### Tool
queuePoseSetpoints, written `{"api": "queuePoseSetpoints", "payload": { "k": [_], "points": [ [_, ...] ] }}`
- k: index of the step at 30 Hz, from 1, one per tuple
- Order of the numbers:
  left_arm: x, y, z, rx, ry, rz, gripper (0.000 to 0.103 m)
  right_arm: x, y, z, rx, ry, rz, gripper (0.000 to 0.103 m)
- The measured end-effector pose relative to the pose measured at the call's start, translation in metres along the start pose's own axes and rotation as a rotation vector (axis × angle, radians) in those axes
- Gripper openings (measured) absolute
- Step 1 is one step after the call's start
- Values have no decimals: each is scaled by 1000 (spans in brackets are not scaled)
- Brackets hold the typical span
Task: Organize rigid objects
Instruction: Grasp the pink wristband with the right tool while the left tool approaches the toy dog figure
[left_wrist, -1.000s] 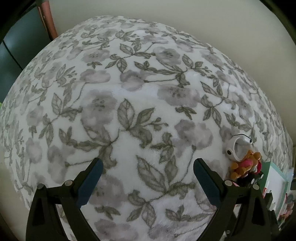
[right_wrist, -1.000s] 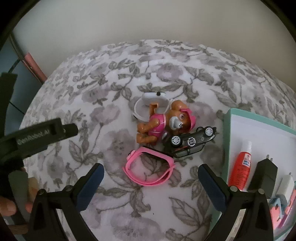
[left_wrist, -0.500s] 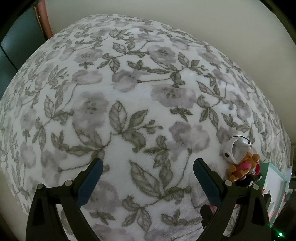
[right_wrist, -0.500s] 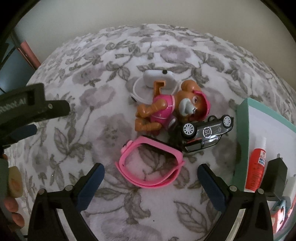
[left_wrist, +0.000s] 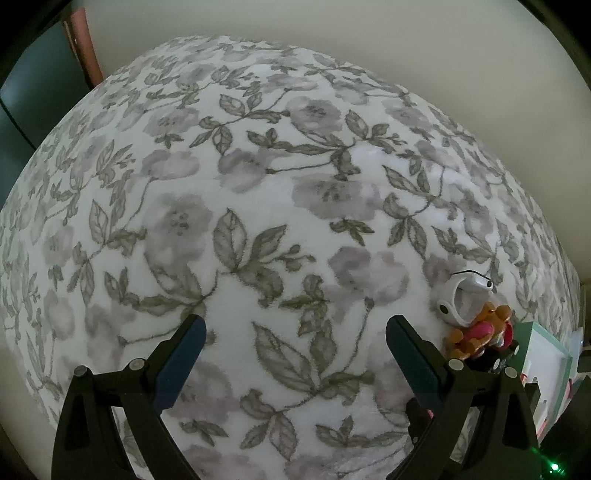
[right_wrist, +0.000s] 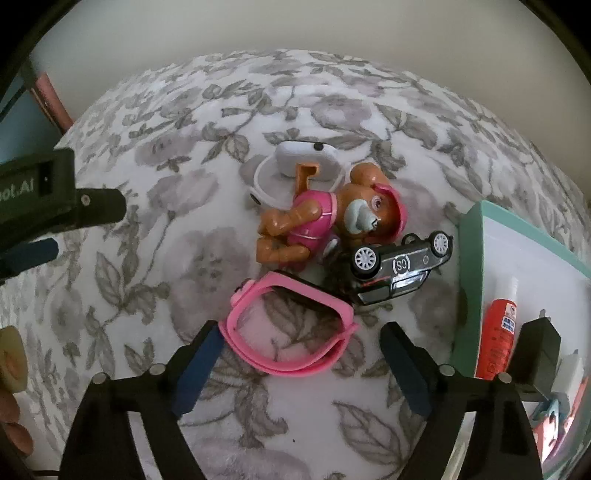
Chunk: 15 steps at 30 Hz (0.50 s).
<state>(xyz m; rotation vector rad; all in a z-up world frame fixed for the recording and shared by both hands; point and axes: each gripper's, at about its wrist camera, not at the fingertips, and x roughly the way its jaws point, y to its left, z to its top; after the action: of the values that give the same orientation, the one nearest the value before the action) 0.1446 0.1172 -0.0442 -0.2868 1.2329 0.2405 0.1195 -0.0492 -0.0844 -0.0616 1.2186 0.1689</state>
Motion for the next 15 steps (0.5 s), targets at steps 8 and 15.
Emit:
{"api": "queuePoseSetpoints", "payload": {
  "k": [8, 15],
  "points": [
    [-4, -10, 0, 32, -8, -2, 98, -5, -3, 1, -2, 4, 7, 73],
    [-5, -27, -3, 58, -1, -8, 98, -14, -18, 1, 20, 5, 36, 73]
  ]
}}
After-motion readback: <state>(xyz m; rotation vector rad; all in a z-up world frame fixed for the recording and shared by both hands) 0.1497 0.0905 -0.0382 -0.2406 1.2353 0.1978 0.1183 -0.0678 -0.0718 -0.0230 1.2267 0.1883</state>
